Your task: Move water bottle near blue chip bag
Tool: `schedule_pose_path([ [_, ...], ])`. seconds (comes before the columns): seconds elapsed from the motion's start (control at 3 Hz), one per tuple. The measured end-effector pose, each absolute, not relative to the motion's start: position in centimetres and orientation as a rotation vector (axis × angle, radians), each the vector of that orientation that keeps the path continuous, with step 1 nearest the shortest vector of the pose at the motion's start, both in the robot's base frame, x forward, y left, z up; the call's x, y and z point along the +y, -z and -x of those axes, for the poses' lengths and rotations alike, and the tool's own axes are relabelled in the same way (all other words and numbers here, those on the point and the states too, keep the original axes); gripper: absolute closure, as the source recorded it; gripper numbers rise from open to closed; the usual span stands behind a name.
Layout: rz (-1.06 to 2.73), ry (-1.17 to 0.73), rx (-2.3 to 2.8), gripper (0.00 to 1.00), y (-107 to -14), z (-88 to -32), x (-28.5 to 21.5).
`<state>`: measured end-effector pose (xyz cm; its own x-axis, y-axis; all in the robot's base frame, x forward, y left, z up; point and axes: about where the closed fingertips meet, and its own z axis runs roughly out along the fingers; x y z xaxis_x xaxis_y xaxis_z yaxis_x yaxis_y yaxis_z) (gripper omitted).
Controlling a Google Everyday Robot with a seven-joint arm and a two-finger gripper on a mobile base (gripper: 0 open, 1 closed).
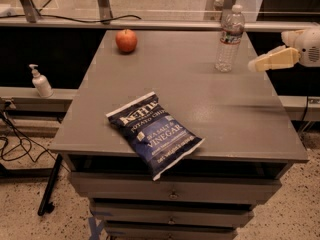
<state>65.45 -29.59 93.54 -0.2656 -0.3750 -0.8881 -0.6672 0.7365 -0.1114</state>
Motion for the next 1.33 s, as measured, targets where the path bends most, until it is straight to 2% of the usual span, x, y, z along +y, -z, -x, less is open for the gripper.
schedule_pose_path([
  [0.67, 0.736, -0.36, 1.883, 0.0, -92.7, -66.4, -29.2],
  [1.0, 0.6, -0.41, 1.865, 0.0, -92.0, -69.2, -28.4],
  [1.33, 0.561, -0.504, 1.821, 0.0, -92.4, -71.4, -25.3],
])
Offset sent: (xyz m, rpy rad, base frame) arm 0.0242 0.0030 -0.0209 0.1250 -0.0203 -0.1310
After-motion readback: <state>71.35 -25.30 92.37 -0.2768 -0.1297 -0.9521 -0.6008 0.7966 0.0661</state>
